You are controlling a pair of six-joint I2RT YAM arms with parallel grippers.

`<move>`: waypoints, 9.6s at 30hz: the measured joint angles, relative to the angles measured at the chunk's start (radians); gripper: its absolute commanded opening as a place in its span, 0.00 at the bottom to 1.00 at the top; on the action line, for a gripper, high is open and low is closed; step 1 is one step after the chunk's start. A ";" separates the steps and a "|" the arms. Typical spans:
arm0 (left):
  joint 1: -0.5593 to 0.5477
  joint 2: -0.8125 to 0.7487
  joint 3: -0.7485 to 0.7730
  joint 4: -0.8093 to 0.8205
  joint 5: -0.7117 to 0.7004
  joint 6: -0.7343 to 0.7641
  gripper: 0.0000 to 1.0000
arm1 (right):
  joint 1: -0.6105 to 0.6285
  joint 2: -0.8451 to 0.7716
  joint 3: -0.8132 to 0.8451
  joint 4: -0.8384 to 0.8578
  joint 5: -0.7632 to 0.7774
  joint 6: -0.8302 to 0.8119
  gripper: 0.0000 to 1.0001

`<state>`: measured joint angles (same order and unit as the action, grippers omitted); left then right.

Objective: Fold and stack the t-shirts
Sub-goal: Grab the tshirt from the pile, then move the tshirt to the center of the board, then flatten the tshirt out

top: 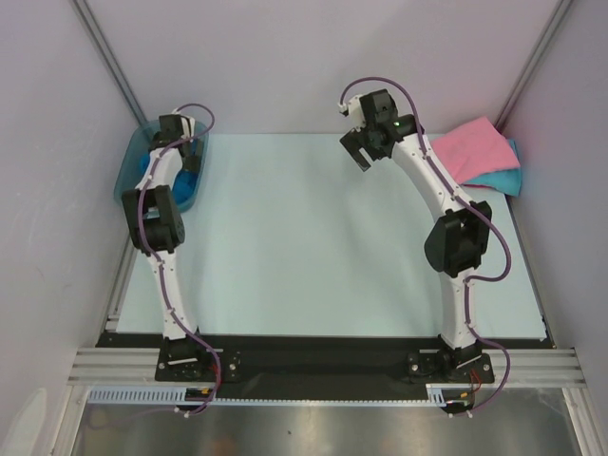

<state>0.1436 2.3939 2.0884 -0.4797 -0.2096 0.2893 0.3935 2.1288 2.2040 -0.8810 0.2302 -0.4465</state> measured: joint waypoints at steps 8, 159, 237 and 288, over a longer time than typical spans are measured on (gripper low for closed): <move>0.008 0.028 0.003 -0.023 0.033 -0.020 0.00 | 0.003 0.002 0.003 0.000 0.024 -0.003 1.00; -0.497 -0.612 -0.220 -0.233 0.144 0.309 0.00 | -0.061 0.168 -0.323 0.723 0.152 -0.477 0.00; -0.531 -0.326 -0.195 0.054 0.188 0.103 0.70 | -0.046 -0.302 -0.040 -0.391 -0.594 -0.367 1.00; -0.527 -0.365 -0.215 0.050 0.062 0.130 0.70 | -0.134 0.026 -0.293 -0.283 -0.644 -0.294 0.87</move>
<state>-0.3832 2.0289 1.8732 -0.4294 -0.1474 0.4191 0.2600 2.1548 1.9106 -1.1641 -0.4141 -0.7410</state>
